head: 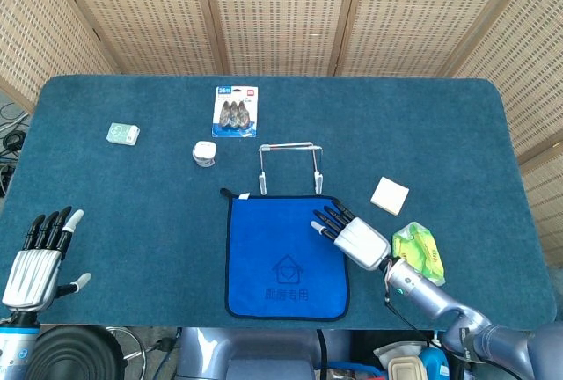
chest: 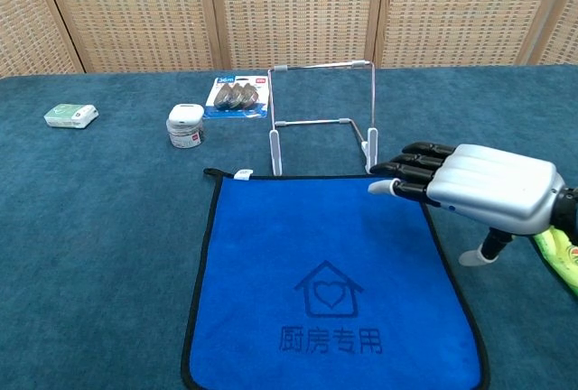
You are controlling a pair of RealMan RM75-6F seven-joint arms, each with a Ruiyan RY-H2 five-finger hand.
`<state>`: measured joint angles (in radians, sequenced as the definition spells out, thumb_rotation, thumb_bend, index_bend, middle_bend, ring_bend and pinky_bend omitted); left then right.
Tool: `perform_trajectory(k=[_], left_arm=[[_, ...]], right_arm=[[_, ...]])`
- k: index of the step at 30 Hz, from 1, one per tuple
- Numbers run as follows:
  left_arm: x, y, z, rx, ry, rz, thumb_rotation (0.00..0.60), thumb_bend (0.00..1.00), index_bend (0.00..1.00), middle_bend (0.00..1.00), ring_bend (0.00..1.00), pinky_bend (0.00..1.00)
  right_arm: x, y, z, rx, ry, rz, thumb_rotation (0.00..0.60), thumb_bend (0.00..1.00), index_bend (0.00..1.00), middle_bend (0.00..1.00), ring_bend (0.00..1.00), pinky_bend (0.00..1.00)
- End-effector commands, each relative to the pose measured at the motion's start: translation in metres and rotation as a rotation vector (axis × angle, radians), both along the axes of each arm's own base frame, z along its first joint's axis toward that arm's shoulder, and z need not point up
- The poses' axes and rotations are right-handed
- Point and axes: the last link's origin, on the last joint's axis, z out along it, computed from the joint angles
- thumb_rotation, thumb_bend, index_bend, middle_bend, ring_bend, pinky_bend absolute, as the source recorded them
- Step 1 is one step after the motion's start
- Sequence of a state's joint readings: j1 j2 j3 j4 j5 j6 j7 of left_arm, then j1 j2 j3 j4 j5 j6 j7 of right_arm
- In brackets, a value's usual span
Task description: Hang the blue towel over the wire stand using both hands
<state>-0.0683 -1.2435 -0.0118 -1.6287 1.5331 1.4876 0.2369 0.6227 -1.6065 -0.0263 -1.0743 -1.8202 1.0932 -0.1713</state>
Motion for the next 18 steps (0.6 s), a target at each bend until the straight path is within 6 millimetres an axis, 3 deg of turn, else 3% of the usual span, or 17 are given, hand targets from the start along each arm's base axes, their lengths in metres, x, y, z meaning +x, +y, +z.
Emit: perform_trajectory(k=[1, 18], left_arm=[[0.0, 0.0, 0.0, -0.002, 0.0, 0.002, 0.6, 0.0, 0.0, 0.0, 0.0, 0.0], [-0.002, 0.003, 0.0, -0.005, -0.002, 0.013, 0.6, 0.0, 0.0, 0.0, 0.0, 0.0]], right_arm=[[0.002, 0.0, -0.003, 0.004, 0.002, 0.002, 0.6, 0.0, 0.02, 0.0, 0.0, 0.0], [0.034, -0.002, -0.023, 0.033, -0.059, -0.011, 0.6, 0.0, 0.09, 0.0, 0.0, 0.0]])
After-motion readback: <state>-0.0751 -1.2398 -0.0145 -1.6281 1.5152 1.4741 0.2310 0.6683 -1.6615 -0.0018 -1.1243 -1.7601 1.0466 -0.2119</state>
